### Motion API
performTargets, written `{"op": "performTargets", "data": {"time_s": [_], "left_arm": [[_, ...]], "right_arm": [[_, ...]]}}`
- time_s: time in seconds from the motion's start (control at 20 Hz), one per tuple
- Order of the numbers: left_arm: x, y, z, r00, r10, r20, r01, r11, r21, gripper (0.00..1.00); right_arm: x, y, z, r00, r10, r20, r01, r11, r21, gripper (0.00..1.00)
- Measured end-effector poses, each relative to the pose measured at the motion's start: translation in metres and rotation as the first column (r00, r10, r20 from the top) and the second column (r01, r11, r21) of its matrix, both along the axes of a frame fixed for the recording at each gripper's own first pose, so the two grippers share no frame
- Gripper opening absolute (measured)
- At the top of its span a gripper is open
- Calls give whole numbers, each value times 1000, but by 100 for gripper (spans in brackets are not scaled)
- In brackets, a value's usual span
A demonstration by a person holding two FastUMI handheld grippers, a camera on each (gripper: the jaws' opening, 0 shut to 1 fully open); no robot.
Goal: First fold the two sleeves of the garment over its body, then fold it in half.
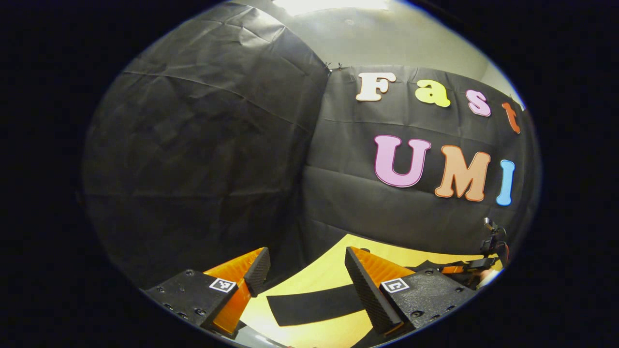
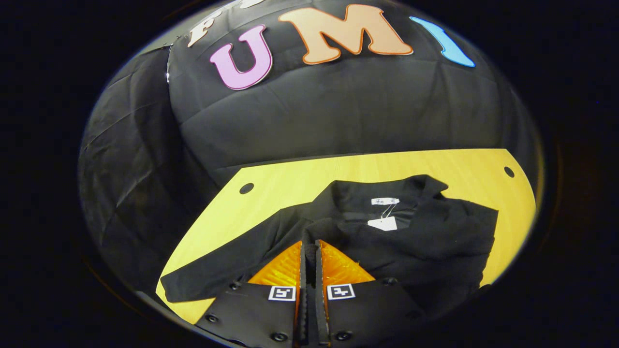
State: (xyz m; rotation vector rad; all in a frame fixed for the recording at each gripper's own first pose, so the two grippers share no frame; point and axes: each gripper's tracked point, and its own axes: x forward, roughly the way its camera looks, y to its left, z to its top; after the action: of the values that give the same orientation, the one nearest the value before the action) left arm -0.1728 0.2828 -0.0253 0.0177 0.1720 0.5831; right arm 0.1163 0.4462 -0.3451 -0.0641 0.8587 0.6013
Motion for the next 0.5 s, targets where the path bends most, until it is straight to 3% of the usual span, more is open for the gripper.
{"op": "performTargets", "data": {"time_s": [0.1,0.15,0.2,0.25,0.3,0.45,0.5], "left_arm": [[8,0,-2,1000,-13,-5,13,1000,-2,92],[11,-3,-5,1000,-23,-7,23,1000,-10,92],[15,-5,-7,999,-33,-10,33,999,-18,93],[18,-7,-10,999,-42,-12,41,999,-24,92],[23,-8,-13,999,-49,-15,49,998,-30,93],[31,-8,-17,998,-64,-14,63,997,-35,92],[33,-8,-17,998,-64,-10,64,997,-33,92]], "right_arm": [[-5,10,-9,1000,-3,-11,3,1000,1,10],[-9,16,-12,1000,4,-28,-4,1000,14,16],[-14,22,-15,998,14,-54,-13,999,34,16],[-18,29,-16,997,33,-75,-29,998,64,25],[-21,36,-15,995,49,-88,-41,995,93,23],[-26,47,-4,992,80,-101,-64,985,159,100],[-27,48,3,991,82,-107,-62,982,181,98]]}}
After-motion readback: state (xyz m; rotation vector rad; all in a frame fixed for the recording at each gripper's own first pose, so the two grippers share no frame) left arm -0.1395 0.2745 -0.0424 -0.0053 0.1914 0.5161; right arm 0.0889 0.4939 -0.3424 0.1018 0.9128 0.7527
